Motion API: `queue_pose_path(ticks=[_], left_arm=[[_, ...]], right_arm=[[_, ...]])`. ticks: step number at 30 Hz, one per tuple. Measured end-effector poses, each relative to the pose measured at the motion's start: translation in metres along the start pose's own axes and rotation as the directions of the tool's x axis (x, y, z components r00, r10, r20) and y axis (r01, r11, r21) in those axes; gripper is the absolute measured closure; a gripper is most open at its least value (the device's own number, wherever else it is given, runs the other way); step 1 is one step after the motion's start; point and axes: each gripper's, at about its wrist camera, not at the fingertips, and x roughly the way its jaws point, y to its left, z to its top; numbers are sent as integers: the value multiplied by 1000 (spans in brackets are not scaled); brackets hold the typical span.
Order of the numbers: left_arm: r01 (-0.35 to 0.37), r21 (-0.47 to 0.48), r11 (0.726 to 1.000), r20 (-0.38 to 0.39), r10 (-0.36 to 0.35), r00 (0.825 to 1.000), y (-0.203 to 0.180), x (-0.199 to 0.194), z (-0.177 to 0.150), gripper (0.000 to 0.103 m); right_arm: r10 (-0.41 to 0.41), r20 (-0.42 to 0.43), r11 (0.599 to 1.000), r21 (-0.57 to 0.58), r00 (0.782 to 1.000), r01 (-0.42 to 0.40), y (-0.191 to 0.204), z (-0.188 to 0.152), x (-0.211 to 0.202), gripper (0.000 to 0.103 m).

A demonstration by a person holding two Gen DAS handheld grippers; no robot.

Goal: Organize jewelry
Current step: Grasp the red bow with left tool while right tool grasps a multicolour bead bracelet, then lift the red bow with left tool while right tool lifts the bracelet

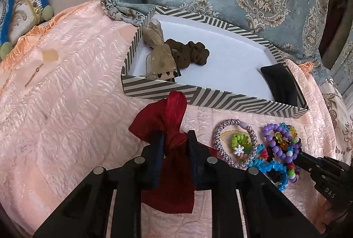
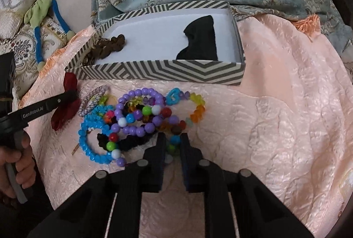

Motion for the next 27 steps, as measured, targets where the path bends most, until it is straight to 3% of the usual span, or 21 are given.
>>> queue_pose_path(ticks=[9, 16, 27], left_arm=[[-8, 26, 1000, 14, 8, 1000, -5, -8, -1, 100], [-83, 67, 994, 28, 81, 996, -8, -10, -2, 100], [-89, 79, 993, 21, 87, 996, -10, -8, -3, 100]], right_arm=[[-19, 81, 999, 46, 997, 16, -7, 3, -39, 94], [-10, 83, 1000, 22, 997, 8, 3, 3, -43, 94], [-28, 94, 1000, 13, 995, 27, 7, 3, -43, 94]])
